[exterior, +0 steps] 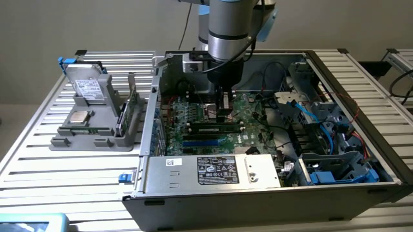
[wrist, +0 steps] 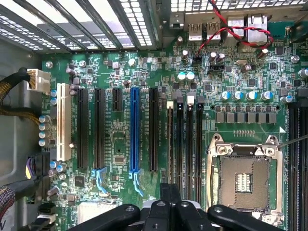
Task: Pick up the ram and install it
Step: 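Press down the ram until it locks into place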
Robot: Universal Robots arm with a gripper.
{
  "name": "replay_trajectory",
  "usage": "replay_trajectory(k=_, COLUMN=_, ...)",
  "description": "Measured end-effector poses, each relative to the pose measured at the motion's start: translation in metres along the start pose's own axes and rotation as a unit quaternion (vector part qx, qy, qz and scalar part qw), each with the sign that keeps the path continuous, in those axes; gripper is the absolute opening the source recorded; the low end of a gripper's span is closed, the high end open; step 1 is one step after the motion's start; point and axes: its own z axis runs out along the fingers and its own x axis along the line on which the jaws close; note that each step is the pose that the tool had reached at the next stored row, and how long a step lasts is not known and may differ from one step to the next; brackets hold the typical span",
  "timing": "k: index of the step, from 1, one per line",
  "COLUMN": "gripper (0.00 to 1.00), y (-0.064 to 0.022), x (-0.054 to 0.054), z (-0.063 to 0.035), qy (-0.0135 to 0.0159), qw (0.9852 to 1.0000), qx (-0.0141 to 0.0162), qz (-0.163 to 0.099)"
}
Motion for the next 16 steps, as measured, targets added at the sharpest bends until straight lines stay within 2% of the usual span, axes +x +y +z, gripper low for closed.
replay_trajectory(k=7, gripper=0.11, y=0.0, x=0.0, z=0.0, qy=-0.0001, qw=0.9995, qx=-0.0036, qz=0.033)
replay_trajectory(k=12, gripper=0.11, y=0.0, x=0.0, z=0.0002, qy=-0.0003, qw=0.9975, qx=-0.0075, qz=0.07)
replay_trajectory(k=16, gripper=0.11, y=0.0, x=-0.0001, z=0.0003, qy=-0.0005, qw=0.9953, qx=-0.0103, qz=0.096)
